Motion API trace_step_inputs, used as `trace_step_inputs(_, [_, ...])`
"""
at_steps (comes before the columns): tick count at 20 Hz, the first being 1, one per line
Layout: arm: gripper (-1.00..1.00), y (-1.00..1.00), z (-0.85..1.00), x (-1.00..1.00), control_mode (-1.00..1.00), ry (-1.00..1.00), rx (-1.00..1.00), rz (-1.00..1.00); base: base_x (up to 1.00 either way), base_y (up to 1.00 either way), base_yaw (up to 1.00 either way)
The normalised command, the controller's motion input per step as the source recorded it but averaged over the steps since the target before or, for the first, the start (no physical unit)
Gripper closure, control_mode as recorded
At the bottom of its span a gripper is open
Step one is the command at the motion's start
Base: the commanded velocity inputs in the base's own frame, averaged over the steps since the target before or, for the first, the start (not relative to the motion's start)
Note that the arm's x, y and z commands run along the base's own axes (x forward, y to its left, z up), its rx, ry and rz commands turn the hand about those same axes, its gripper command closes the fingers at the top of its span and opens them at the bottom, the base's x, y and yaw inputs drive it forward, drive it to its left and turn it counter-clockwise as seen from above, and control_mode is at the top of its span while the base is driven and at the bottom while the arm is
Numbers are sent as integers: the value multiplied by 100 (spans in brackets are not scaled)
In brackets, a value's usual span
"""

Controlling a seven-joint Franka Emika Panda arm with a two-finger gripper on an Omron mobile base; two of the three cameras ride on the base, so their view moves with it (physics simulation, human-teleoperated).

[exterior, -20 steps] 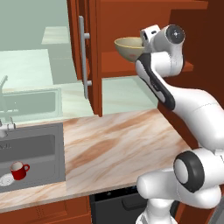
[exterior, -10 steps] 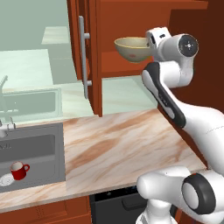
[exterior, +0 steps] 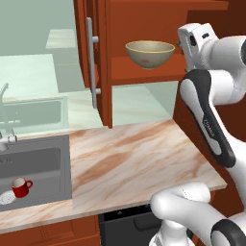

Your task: Pick the mug and place it in the sink. Pick the bowl and place it in the open cabinet and then close the cabinet.

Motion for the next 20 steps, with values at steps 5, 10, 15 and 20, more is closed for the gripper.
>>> trace_step_inputs(5, [-100, 0, 27, -100, -100, -4, -5, 1, 0, 0, 0])
trace_step_inputs(10, [-100, 0, 14, -100, -100, -16, -9, 0, 0, 0, 0])
trace_step_inputs(15, [-100, 0, 0, -100, -100, -10, 0, -11, 0, 0, 0])
trace_step_inputs(20, [-100, -1, 4, -80, -100, -10, 0, -10, 0, 0, 0])
